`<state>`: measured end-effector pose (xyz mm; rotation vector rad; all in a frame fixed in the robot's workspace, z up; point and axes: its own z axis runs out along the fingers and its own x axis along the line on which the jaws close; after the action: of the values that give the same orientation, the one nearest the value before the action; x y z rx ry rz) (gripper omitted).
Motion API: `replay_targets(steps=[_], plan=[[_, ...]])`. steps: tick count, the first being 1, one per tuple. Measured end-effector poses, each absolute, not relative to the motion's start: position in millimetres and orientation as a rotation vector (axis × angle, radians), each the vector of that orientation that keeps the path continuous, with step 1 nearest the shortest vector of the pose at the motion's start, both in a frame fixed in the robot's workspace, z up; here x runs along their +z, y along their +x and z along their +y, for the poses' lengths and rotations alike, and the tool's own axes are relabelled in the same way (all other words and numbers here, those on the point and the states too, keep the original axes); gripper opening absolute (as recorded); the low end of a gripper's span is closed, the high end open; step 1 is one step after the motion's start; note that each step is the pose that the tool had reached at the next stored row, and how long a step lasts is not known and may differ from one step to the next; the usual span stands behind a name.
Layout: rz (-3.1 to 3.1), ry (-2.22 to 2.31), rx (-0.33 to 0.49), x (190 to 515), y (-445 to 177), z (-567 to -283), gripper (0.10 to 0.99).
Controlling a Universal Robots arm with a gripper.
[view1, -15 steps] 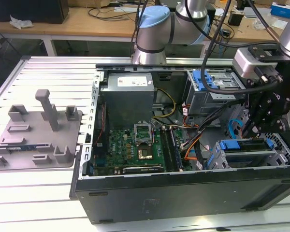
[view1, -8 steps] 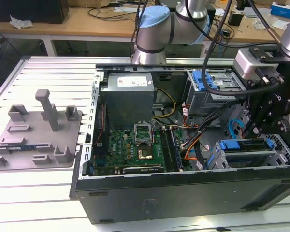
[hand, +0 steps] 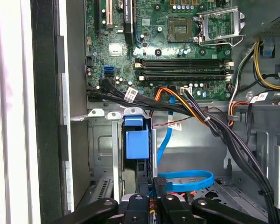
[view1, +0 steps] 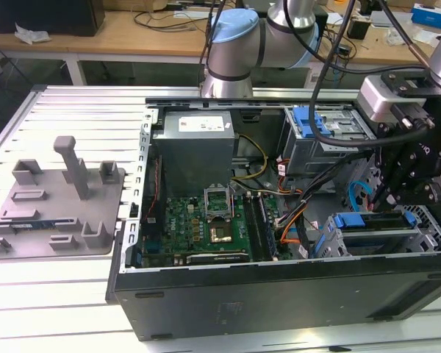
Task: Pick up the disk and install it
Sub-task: 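Insert the second disk wire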
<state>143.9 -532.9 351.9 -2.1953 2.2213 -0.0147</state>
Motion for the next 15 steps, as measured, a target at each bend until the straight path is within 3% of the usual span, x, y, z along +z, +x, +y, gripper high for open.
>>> replay_targets(steps=[15], plan=[[2.221, -2.195, -0.015, 348.9, 144.6, -534.8, 0.161]])
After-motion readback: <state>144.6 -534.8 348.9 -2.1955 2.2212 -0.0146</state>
